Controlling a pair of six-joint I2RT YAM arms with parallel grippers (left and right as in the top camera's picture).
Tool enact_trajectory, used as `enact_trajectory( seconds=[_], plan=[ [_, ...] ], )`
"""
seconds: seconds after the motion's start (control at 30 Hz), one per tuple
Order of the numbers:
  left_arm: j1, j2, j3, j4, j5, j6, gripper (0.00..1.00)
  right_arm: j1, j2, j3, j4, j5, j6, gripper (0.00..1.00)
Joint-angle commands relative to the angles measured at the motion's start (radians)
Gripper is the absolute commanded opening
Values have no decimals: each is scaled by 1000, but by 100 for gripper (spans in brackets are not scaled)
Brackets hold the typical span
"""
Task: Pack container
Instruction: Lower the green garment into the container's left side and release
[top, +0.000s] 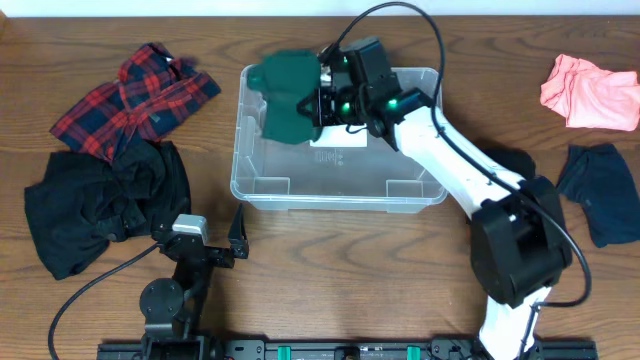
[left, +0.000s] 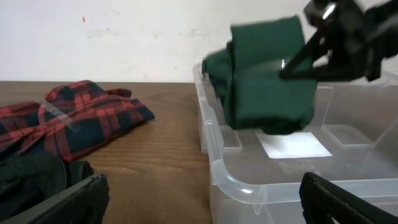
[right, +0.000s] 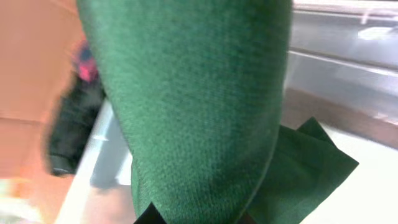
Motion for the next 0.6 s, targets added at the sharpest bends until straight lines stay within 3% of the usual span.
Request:
enact_trajectory(
  seconds=[0.0,0.17,0.37,0.43,0.47,0.5,0.53,0.57],
  plan=[
    [-3,1,-19,-32,6,-2,98,-5,-32,5,-4,-70,222,1],
    [-3,1,-19,-32,6,-2,98,-2,-32,5,-1,-77,341,1],
    [-3,1,-19,-32,6,-2,98,3,-32,5,-3,-77,360,1],
    [-3,1,-19,-32,6,-2,98,3,-32,5,-5,-77,359,28],
    [-3,1,-19,-32,6,-2,98,3,-32,5,-8,-77,359,56],
    [-3,1,-19,-32,6,-2,98,4,-32,5,-11,-77,351,76],
    [-3,1,-19,-32,6,-2,98,5,-32,5,-11,-77,338,91],
    [-3,1,-19,-32,6,-2,98,7,-32,5,-11,-81,326,99]
  ],
)
